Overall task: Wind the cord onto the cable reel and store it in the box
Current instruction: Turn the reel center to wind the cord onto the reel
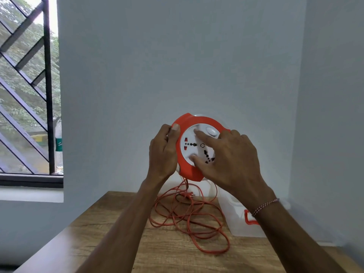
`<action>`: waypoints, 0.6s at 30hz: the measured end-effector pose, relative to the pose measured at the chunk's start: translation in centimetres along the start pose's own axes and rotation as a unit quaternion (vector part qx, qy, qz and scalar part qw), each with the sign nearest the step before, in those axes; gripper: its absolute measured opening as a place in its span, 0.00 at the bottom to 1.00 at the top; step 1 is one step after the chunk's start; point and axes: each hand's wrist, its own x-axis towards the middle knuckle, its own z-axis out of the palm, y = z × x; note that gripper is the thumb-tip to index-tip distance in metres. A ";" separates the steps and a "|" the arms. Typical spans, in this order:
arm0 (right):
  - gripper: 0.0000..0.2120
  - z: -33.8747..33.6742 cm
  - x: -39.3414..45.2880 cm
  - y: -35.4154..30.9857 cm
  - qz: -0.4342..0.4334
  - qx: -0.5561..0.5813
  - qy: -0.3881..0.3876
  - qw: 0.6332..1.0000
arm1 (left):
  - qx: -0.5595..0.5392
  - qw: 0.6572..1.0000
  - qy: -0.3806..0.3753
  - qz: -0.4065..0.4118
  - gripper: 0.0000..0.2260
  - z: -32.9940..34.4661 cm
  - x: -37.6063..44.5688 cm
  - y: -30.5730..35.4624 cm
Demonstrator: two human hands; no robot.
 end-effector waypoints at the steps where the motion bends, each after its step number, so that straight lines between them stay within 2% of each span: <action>1: 0.31 0.0 0.1 -0.1 0.012 0.011 -0.002 1.000 | 0.003 1.000 0.000 0.001 0.13 0.0 0.0 0.0; 6: 0.31 -0.2 0.3 -0.2 0.016 0.026 -0.020 0.999 | 0.002 1.000 -0.003 0.000 0.13 0.1 0.0 -0.1; 11: 0.18 -1.0 0.5 0.2 -0.018 0.056 0.020 0.998 | 0.003 1.000 0.003 0.008 0.09 0.1 0.2 -0.3; 13: 0.15 -1.3 0.6 0.4 -0.061 0.061 0.000 0.996 | 0.001 1.000 0.005 0.010 0.09 0.1 0.3 -0.4; 16: 0.23 -1.8 0.5 0.3 -0.101 0.029 -0.099 0.990 | -0.001 1.000 0.005 0.019 0.10 0.1 0.3 -0.4; 18: 0.27 -1.9 0.4 0.0 -0.098 0.007 -0.125 0.987 | 0.001 1.000 0.003 0.021 0.10 0.2 0.2 -0.4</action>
